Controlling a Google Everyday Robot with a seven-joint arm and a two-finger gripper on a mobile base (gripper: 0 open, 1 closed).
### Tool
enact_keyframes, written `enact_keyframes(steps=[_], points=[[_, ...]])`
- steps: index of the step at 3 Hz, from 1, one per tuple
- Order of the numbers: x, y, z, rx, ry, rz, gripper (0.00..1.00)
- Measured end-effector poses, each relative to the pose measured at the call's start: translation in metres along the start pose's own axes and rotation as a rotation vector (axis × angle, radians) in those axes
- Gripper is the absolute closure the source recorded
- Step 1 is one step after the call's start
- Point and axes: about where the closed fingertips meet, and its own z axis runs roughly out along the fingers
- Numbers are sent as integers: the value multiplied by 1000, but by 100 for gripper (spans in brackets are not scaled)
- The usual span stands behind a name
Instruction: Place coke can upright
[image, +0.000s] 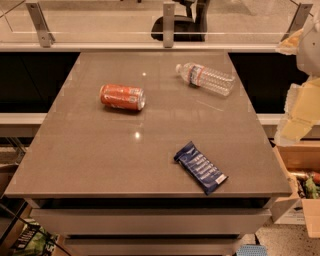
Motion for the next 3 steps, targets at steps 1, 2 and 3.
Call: enact_keyframes(steps=[1,2,3], points=[[-1,0,0,2,-1,-1,0],[-10,-7,-1,21,-42,29,0],[-23,-17,3,38,-102,93,0]])
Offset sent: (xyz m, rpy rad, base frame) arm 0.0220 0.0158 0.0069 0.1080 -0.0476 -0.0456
